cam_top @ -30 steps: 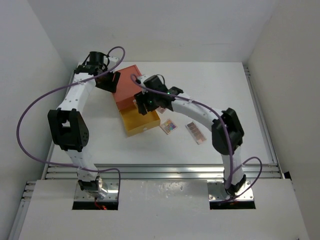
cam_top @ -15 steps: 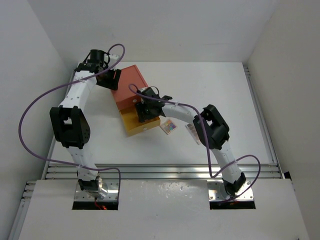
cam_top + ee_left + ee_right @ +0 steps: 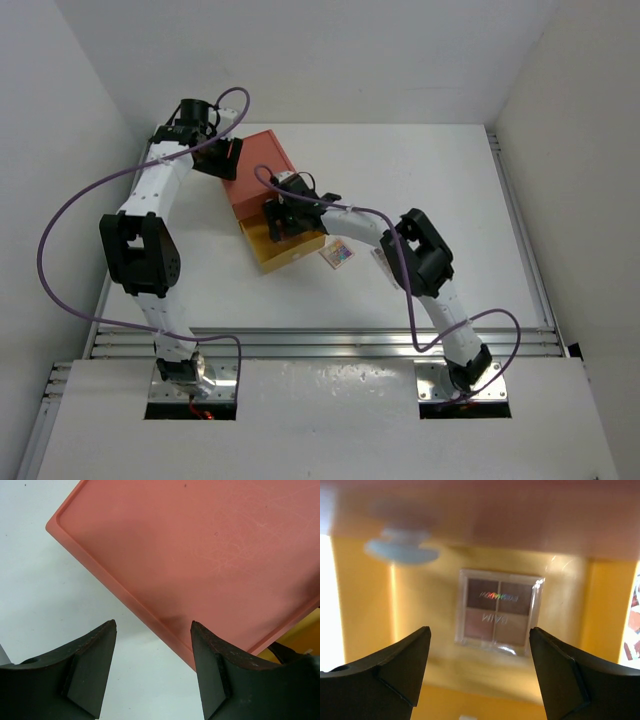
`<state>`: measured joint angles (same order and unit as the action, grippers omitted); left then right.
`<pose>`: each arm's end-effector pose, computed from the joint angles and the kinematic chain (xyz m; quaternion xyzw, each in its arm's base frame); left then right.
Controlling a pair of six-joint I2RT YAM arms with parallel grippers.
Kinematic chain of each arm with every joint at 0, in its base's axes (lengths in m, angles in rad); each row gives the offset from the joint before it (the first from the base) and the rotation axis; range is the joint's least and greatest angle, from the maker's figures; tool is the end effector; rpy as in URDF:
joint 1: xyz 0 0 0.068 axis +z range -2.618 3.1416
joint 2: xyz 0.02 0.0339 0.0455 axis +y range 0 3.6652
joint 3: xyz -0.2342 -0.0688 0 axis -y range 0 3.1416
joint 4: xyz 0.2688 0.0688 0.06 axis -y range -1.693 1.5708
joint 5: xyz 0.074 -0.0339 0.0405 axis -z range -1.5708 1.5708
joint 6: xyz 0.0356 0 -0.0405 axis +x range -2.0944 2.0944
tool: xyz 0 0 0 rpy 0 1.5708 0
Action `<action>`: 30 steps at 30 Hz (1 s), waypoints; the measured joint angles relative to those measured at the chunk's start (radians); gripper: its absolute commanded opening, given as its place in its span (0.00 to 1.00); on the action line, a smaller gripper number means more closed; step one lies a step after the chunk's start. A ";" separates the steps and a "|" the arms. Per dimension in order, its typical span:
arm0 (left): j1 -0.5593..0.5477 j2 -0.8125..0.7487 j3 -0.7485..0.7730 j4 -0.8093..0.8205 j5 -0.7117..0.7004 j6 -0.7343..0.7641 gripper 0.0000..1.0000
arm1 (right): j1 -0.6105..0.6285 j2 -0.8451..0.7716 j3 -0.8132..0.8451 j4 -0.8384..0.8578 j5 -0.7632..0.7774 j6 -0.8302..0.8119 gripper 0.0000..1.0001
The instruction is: Organize the makeup
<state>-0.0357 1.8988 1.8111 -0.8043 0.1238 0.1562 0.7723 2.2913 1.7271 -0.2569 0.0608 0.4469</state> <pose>0.4367 -0.0200 0.2863 0.1107 0.9348 -0.0382 0.3352 0.3657 0.3532 0.1163 -0.1397 0.9197 0.1863 0.3162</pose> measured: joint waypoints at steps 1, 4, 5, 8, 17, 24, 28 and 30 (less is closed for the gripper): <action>0.000 0.000 0.000 0.000 0.001 0.000 0.67 | 0.001 -0.013 -0.016 0.011 -0.010 -0.002 0.80; 0.000 0.000 0.000 0.000 0.004 0.000 0.67 | 0.007 -0.071 -0.049 0.022 -0.042 -0.010 0.78; 0.000 0.000 0.000 0.000 0.004 0.000 0.67 | 0.011 -0.094 -0.052 0.026 -0.053 -0.011 0.78; 0.000 0.002 0.003 -0.002 0.010 0.000 0.67 | 0.018 -0.185 -0.074 0.056 -0.090 -0.017 0.77; 0.000 0.019 0.013 -0.003 0.023 0.000 0.67 | -0.121 -0.429 -0.160 0.033 -0.117 -0.038 0.78; 0.000 0.020 0.013 -0.003 0.013 0.000 0.67 | -0.361 -0.199 0.027 -0.199 -0.169 -0.161 0.85; 0.000 0.020 0.013 -0.003 -0.006 0.001 0.68 | -0.377 -0.077 0.050 -0.266 -0.200 -0.282 0.89; 0.000 0.020 0.013 -0.003 -0.016 0.002 0.68 | -0.364 -0.048 0.048 -0.285 -0.225 -0.347 0.91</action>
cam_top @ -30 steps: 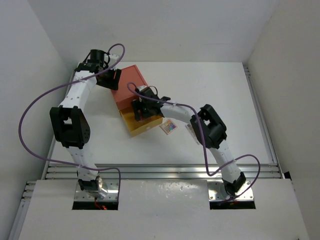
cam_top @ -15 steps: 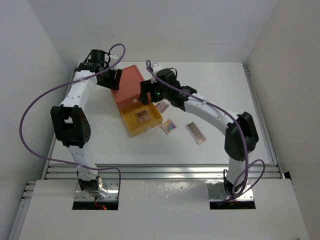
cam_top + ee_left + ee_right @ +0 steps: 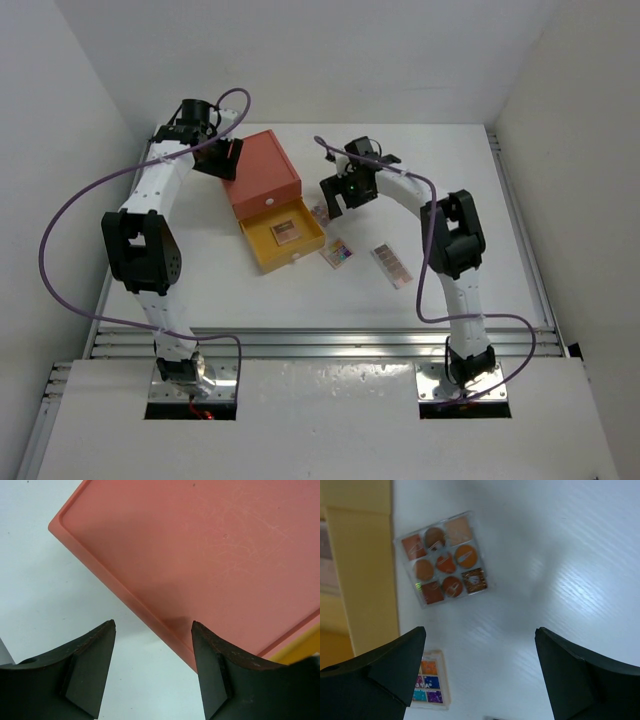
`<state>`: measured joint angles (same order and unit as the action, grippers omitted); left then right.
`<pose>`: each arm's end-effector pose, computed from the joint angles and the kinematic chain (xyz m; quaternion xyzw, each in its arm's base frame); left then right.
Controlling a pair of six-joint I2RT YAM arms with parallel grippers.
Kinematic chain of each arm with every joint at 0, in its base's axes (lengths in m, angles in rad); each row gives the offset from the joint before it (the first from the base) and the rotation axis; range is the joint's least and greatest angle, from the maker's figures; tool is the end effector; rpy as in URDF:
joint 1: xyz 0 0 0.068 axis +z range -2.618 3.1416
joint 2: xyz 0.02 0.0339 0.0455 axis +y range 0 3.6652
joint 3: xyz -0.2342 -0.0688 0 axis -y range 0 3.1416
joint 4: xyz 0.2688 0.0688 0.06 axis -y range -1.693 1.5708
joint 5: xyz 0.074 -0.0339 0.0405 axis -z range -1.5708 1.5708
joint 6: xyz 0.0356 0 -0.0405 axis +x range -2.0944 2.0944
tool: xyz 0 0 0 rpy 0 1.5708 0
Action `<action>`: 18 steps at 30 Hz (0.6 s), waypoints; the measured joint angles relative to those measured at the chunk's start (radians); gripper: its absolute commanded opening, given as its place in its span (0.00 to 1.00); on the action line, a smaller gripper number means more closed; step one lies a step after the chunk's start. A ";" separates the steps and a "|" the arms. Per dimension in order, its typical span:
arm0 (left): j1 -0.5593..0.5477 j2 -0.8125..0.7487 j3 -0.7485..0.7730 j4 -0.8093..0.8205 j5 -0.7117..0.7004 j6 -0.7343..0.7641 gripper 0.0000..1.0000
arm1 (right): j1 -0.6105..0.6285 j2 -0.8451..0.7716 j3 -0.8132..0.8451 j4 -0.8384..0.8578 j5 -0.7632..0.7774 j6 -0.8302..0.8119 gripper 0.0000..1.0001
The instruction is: Organize the makeup
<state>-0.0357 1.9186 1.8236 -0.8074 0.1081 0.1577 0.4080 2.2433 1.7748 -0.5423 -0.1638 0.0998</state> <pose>0.4405 -0.0196 0.2821 0.1087 0.9372 -0.0310 0.3300 0.4482 0.2001 0.1364 -0.1694 0.9430 0.1453 0.2468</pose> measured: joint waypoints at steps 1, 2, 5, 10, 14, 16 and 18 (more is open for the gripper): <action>0.000 0.000 0.000 0.000 -0.005 0.000 0.68 | 0.007 0.006 0.000 -0.007 -0.006 -0.026 0.92; 0.000 0.000 0.000 -0.001 -0.009 0.000 0.68 | 0.015 0.008 -0.002 -0.012 -0.011 -0.050 0.92; 0.000 0.000 -0.001 -0.001 -0.019 0.000 0.68 | 0.032 0.008 -0.004 -0.007 -0.039 -0.100 0.92; 0.000 0.000 -0.002 -0.004 -0.032 0.000 0.68 | 0.045 0.016 -0.016 -0.003 -0.089 -0.146 0.92; 0.000 0.000 -0.003 -0.007 -0.040 0.000 0.68 | 0.052 0.071 0.014 -0.006 -0.084 -0.149 0.92; 0.000 0.000 -0.005 -0.008 -0.043 0.000 0.68 | 0.055 0.095 0.050 0.002 -0.077 -0.148 0.92; 0.000 0.000 -0.008 -0.008 -0.045 0.000 0.68 | 0.059 0.110 0.070 0.014 -0.068 -0.145 0.93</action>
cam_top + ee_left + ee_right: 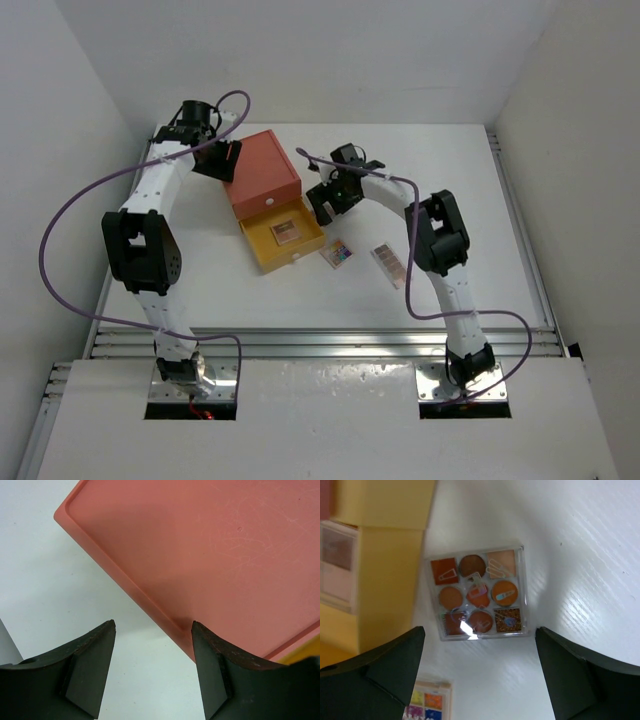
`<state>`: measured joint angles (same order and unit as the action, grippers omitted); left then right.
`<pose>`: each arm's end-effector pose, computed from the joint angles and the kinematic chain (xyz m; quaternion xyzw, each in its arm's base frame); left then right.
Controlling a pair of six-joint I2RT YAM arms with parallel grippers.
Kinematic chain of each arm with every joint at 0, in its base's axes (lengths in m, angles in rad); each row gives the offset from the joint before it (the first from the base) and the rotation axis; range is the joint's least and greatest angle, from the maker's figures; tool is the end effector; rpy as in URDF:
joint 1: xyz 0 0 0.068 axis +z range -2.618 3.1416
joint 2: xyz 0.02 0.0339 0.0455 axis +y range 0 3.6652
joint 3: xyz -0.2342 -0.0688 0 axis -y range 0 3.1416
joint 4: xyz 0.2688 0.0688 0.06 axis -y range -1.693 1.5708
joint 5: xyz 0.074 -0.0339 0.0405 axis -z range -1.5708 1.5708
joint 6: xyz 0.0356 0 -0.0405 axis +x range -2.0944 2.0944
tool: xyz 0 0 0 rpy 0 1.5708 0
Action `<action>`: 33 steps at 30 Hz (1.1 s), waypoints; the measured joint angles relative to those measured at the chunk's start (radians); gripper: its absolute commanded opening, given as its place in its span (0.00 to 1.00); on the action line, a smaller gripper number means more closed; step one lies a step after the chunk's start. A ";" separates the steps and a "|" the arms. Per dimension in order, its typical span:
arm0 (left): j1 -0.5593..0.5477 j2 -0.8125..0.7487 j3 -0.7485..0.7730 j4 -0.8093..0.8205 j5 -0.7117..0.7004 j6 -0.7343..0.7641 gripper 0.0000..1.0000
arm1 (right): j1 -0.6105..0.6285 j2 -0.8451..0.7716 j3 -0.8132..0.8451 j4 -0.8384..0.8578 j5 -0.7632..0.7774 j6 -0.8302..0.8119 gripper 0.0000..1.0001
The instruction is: Organize the makeup
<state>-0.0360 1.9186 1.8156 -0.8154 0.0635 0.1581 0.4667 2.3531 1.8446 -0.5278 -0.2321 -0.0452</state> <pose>0.4395 -0.0181 0.2787 0.1019 0.9413 -0.0105 0.3215 0.4468 0.2343 0.1077 -0.2721 0.9191 0.1641 0.2331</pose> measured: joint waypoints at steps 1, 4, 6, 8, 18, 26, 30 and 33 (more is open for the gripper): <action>0.000 0.000 -0.001 0.000 0.000 0.001 0.68 | 0.003 0.009 0.004 0.005 0.007 0.000 0.93; 0.000 0.000 -0.001 0.000 -0.001 0.002 0.68 | 0.016 0.027 0.027 0.018 0.043 0.002 0.93; 0.000 0.000 -0.001 -0.001 -0.001 0.002 0.68 | 0.021 0.043 0.051 0.021 0.058 0.004 0.88; 0.000 0.000 -0.001 -0.001 -0.001 0.002 0.68 | 0.027 0.064 0.085 0.018 0.072 0.009 0.83; 0.000 0.000 -0.001 -0.001 -0.005 0.008 0.68 | 0.027 0.085 0.116 0.018 0.108 0.091 0.24; 0.000 0.000 -0.001 -0.002 -0.008 0.014 0.68 | 0.013 -0.009 -0.021 0.023 0.176 0.167 0.03; 0.000 0.000 -0.001 -0.003 -0.002 0.014 0.68 | -0.008 -0.122 -0.173 0.031 0.257 0.206 0.01; -0.004 0.000 -0.001 -0.005 0.002 0.014 0.68 | -0.020 -0.205 -0.249 0.045 0.326 0.233 0.01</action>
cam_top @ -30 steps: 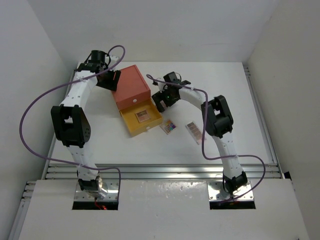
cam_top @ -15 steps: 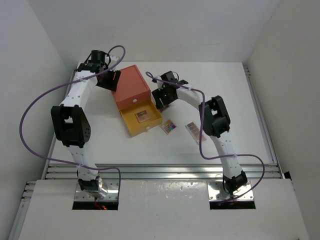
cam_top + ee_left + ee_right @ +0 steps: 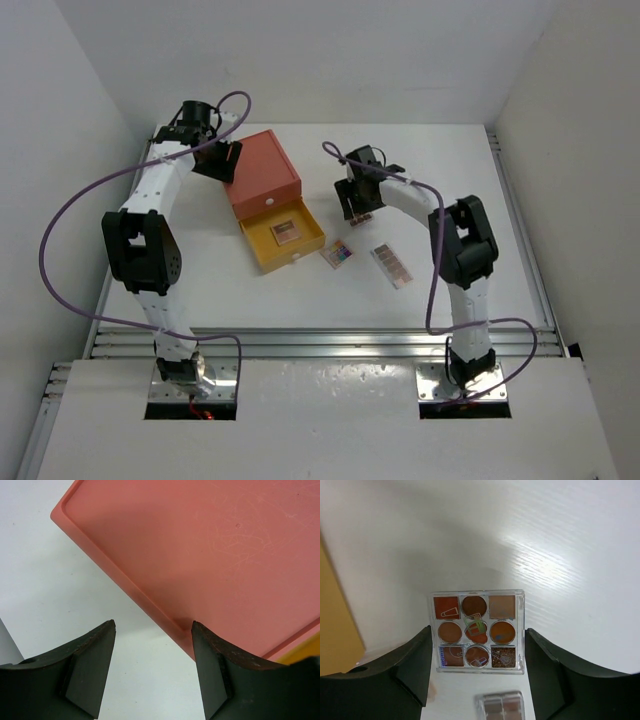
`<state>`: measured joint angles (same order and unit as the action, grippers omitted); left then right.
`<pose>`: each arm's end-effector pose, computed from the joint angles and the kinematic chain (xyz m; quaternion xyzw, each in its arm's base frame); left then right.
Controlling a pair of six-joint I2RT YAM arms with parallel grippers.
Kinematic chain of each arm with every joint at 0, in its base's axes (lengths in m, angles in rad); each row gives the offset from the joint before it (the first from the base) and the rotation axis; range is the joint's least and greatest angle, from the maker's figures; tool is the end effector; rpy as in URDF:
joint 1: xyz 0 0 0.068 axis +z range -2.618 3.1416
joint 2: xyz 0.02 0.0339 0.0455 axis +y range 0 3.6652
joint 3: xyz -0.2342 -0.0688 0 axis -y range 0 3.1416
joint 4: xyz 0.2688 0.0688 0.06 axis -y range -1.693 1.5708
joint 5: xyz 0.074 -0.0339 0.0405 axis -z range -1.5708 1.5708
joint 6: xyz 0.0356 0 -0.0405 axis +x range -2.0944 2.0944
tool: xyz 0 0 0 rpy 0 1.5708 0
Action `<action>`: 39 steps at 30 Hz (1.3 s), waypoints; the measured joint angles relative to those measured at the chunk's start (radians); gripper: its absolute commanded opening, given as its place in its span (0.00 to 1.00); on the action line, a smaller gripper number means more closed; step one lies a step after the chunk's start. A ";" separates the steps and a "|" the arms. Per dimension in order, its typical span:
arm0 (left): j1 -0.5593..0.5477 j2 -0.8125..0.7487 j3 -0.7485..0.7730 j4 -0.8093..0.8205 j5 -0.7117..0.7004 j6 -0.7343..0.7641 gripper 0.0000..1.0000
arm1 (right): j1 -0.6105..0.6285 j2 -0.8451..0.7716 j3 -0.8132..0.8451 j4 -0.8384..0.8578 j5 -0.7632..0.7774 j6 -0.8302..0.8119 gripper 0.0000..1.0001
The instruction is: Organize the makeup
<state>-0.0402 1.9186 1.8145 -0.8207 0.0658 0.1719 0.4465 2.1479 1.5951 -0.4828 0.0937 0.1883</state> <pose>0.4389 -0.0200 0.2780 0.1107 0.9413 -0.0103 0.3186 0.4198 0.1973 0.1256 -0.1117 0.9569 0.0395 0.2650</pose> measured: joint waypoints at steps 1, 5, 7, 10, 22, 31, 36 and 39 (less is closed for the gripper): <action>0.000 0.000 0.000 -0.001 0.002 0.000 0.68 | 0.000 -0.027 -0.014 0.006 0.017 0.008 0.01; 0.000 0.000 0.000 -0.001 0.012 0.000 0.68 | 0.020 -0.147 -0.047 0.045 0.061 0.043 0.01; 0.000 0.000 0.000 -0.001 0.016 0.000 0.68 | 0.050 -0.203 -0.061 0.084 0.069 0.063 0.01; 0.000 0.000 0.000 -0.001 0.021 0.000 0.68 | 0.131 -0.251 -0.065 0.146 0.067 0.098 0.01; 0.000 0.000 0.000 -0.001 0.037 0.000 0.68 | 0.389 -0.019 -0.014 0.277 0.003 0.269 0.07; 0.000 0.000 0.000 -0.001 0.042 0.000 0.68 | 0.380 0.113 0.077 0.280 0.033 0.264 0.67; 0.000 0.000 0.000 -0.001 0.042 0.000 0.68 | 0.381 0.113 0.117 0.294 0.033 0.261 0.80; 0.000 0.000 0.000 -0.001 0.042 0.000 0.68 | 0.381 0.109 0.121 0.302 0.031 0.256 0.94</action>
<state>-0.0406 1.9190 1.8145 -0.8219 0.1078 0.1715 0.8280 2.2570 1.7157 -0.1806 0.1249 0.4438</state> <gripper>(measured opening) 0.680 0.867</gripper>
